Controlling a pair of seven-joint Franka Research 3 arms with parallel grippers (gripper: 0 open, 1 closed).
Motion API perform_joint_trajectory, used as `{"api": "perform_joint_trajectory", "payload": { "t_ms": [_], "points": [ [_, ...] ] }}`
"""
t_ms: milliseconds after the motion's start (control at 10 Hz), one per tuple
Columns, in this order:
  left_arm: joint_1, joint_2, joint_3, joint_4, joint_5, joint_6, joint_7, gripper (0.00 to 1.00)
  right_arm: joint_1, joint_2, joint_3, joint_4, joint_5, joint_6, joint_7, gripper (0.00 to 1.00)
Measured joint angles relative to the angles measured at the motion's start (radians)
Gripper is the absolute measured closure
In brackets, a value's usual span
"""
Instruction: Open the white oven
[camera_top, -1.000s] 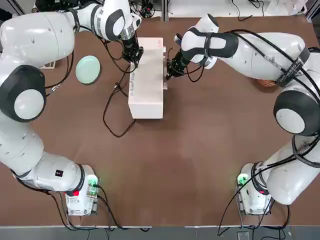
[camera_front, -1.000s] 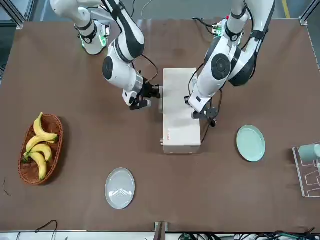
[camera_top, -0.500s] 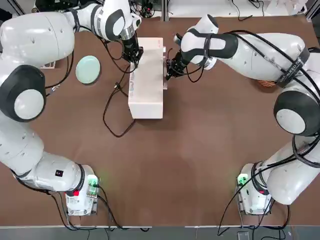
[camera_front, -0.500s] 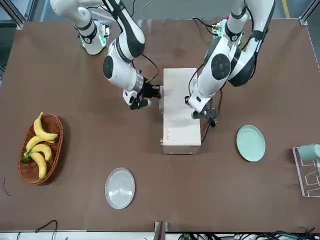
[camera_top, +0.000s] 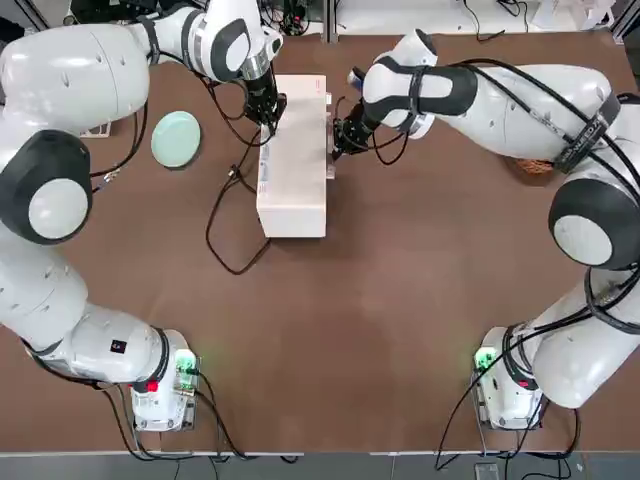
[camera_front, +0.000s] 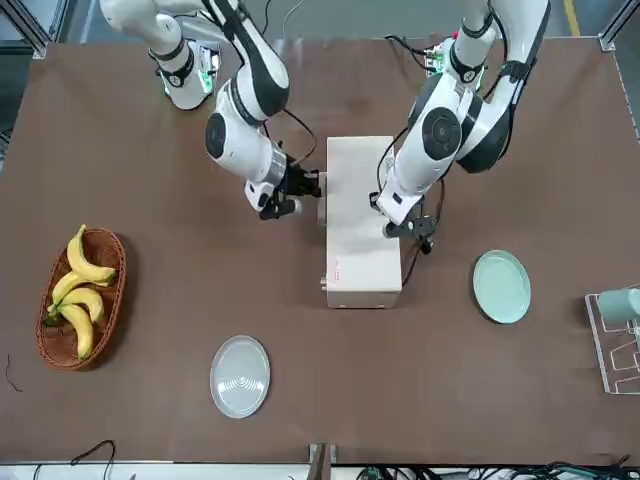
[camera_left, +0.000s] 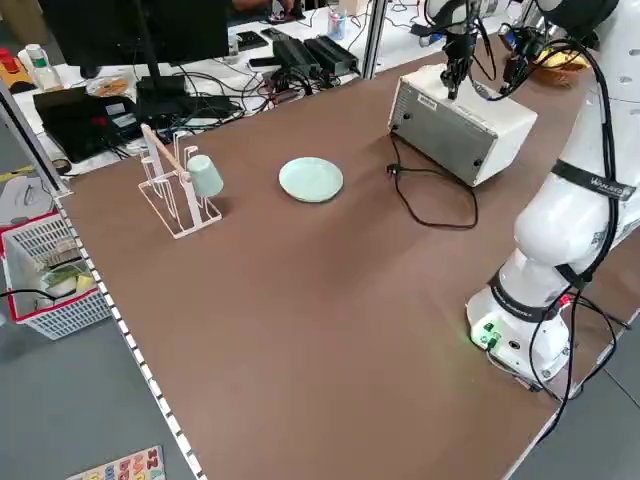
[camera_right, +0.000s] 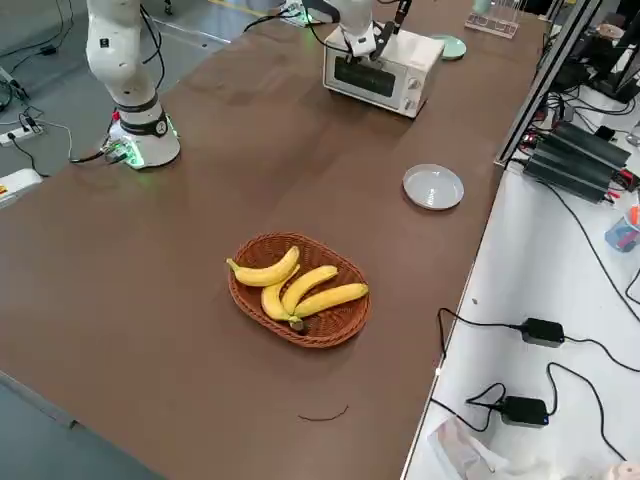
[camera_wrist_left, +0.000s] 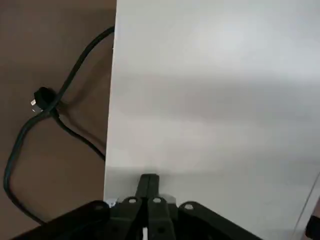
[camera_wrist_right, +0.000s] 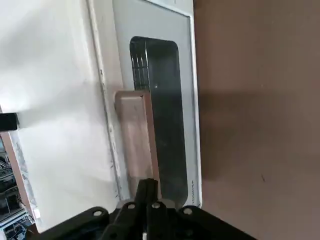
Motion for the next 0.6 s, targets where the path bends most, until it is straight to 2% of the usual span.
{"api": "perform_joint_trajectory", "payload": {
  "t_ms": [600],
  "points": [
    [0.0, 0.0, 0.0, 0.0, 0.0, 0.001, -0.001, 0.99, -0.017, 0.002, 0.013, -0.001, 0.0, -0.001, -0.02, 0.99]
  ]
}}
